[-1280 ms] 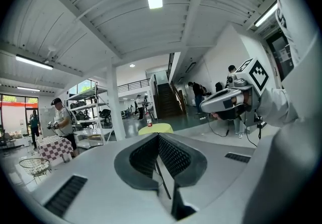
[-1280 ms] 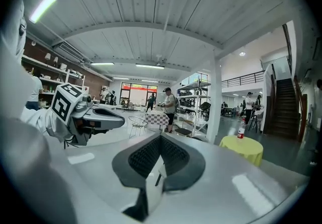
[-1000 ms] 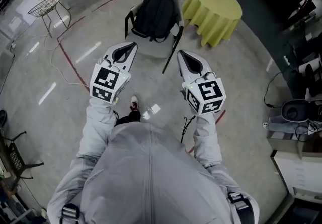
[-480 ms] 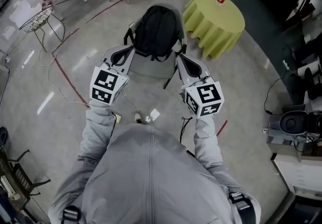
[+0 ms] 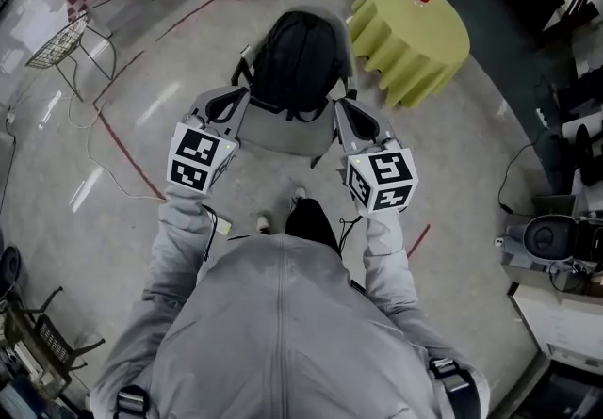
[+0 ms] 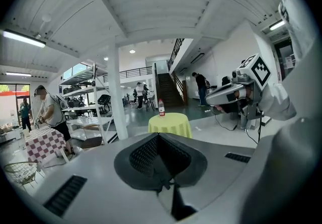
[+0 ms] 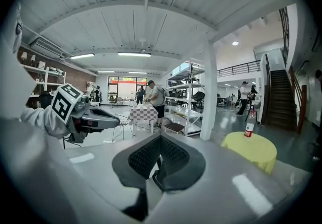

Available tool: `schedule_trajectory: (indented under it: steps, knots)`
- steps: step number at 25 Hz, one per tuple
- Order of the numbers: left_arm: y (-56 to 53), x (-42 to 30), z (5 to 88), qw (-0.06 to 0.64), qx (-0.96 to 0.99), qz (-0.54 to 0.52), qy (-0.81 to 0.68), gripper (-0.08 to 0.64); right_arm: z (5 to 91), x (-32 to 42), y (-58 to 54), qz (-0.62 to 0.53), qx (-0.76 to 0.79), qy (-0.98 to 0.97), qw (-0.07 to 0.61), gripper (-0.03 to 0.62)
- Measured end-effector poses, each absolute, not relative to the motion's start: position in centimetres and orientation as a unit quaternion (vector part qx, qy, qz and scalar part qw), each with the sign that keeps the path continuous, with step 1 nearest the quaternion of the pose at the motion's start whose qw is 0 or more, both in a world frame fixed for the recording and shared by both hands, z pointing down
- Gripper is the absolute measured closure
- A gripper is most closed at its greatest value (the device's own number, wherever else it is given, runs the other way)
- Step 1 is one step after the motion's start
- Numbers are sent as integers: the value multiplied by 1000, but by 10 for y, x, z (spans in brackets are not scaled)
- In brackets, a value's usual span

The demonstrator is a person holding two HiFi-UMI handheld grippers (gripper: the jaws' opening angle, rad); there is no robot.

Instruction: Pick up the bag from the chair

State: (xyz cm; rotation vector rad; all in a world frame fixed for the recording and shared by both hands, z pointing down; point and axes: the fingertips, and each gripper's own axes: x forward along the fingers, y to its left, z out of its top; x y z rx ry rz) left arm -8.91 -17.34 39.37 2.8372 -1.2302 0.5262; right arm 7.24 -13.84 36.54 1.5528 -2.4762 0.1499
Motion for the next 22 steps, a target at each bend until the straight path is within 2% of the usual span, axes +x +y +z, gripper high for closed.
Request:
schedule_trajectory:
  steps: [8,21,22]
  knots:
    - [-253,-80,437,28,894,199,-400,554,397,113,-236,75,559,-819,105,581]
    - [-403,-50,516,112,860,261,-424,540,479,165,-402,140,524,-825,161,580]
    - [-413,-49,527,124,856,269,-424,529,491,165,-411,154,512,-828,166,538]
